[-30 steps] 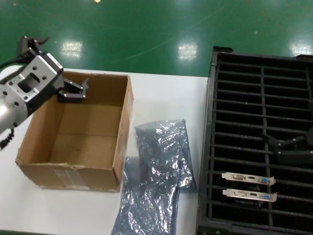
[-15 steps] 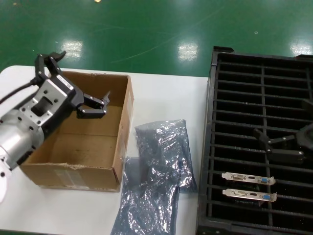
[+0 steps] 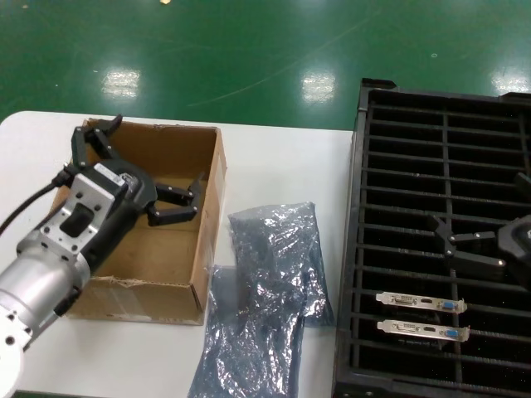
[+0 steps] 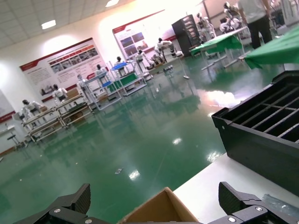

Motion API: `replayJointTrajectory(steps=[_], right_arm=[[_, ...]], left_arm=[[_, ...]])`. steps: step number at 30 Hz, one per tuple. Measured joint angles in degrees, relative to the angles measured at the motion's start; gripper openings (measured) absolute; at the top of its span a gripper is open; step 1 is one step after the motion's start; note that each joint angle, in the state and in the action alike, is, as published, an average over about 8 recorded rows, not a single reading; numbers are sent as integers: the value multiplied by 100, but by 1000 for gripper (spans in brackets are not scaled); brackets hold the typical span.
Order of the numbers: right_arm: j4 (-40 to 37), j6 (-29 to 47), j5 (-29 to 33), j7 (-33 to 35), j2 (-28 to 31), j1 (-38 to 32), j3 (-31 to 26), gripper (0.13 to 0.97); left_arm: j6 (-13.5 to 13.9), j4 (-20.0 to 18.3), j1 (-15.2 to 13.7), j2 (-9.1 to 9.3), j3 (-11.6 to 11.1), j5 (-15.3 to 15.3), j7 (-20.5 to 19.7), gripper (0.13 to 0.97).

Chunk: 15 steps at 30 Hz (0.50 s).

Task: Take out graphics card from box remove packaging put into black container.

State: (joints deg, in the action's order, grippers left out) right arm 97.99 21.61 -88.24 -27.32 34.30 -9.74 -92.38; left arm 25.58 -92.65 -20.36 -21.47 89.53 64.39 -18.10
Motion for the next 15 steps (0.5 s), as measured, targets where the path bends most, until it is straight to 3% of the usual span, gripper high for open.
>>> replayJointTrajectory(steps=[15], right_arm=[[-232, -793, -546, 1001, -629, 357, 26, 966]], left_arm=[[-938, 36, 747, 157, 79, 1424, 664, 966]])
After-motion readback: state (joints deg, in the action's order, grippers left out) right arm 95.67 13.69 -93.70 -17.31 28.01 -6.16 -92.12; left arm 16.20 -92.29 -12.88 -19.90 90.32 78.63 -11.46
